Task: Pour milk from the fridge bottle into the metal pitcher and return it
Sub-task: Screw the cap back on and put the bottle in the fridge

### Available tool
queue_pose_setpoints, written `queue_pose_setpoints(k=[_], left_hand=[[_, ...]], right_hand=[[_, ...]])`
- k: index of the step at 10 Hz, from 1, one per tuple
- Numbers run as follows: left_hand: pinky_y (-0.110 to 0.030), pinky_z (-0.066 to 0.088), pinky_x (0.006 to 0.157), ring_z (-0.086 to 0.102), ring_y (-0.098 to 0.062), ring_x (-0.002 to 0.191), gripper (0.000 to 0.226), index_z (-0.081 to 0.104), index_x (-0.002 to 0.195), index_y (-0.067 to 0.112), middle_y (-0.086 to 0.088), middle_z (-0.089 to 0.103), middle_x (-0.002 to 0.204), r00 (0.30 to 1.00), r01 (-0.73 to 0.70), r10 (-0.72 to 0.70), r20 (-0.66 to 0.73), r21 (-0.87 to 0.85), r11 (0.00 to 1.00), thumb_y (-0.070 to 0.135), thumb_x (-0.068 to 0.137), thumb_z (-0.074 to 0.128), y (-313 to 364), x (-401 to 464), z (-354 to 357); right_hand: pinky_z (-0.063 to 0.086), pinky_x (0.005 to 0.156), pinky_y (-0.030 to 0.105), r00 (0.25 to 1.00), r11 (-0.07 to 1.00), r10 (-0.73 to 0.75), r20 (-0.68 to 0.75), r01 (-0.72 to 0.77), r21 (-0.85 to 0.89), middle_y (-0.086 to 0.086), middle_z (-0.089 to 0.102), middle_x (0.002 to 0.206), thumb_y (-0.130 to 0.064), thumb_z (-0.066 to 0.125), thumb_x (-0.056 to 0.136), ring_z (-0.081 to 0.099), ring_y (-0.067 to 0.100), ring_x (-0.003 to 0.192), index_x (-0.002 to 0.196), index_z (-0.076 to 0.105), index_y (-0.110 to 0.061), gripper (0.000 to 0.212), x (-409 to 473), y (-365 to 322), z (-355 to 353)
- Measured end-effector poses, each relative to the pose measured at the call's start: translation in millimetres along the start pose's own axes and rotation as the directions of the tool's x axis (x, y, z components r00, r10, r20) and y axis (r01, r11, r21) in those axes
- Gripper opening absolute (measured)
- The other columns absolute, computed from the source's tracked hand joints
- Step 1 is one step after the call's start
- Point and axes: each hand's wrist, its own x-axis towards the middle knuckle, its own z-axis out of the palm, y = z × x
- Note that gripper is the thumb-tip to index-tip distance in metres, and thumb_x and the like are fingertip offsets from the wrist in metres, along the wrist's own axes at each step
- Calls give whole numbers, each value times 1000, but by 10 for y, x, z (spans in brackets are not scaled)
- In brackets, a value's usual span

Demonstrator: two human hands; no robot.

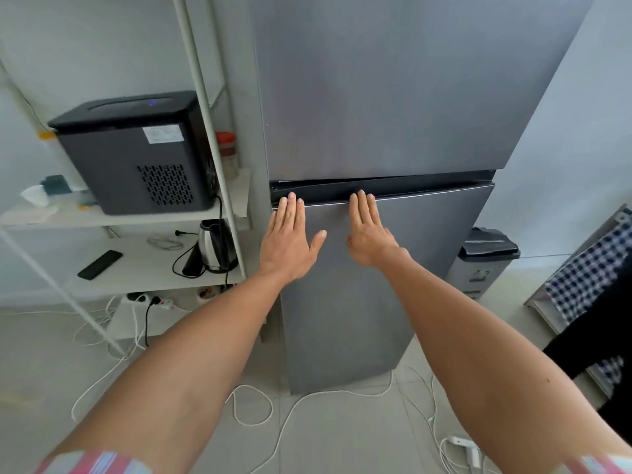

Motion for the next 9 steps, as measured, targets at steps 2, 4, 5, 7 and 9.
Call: queue_pose_setpoints(k=[2,4,5,7,9], left_hand=[[-40,-6,128,-15,-21,158,84,-8,164,8,-9,-16,172,993,18,-19,121,9,1000,63,106,19,-79,224,-182],[-40,-5,128,-14,-20,158,85,-7,164,10,-7,-15,172,988,0,0,155,-3,1000,65,105,20,-174,368,-194],[-40,-4,128,-15,-20,158,86,-8,164,10,-6,-16,172,989,-13,13,150,0,1000,66,105,21,-199,386,-172],[-40,-5,128,-16,-20,158,85,-9,164,11,-5,-17,172,991,-22,24,132,-10,1000,65,105,22,-211,376,-143],[-42,-3,128,-14,-20,158,83,-6,164,10,-7,-14,172,993,-12,22,114,-87,996,62,106,23,-189,397,-196]], right_hand=[[34,116,55,996,998,51,71,-49,-34,2,-30,168,-7,34,99,-28,23,153,160,-21,-10,82,183,-80,-59],[31,117,59,990,997,76,117,-72,-41,0,-33,167,-6,33,98,-31,22,152,159,-24,-12,84,271,-112,-71],[29,117,62,987,996,82,137,-77,-44,-1,-34,166,-6,33,98,-32,21,152,158,-26,-12,85,289,-122,-66],[32,116,60,990,997,78,114,-75,-32,-2,-34,166,-5,34,98,-32,21,152,159,-25,-13,85,282,-113,-62],[34,118,53,1000,991,21,6,-22,136,0,-21,171,-7,39,99,-18,18,157,163,-12,-12,82,203,-90,-148]])
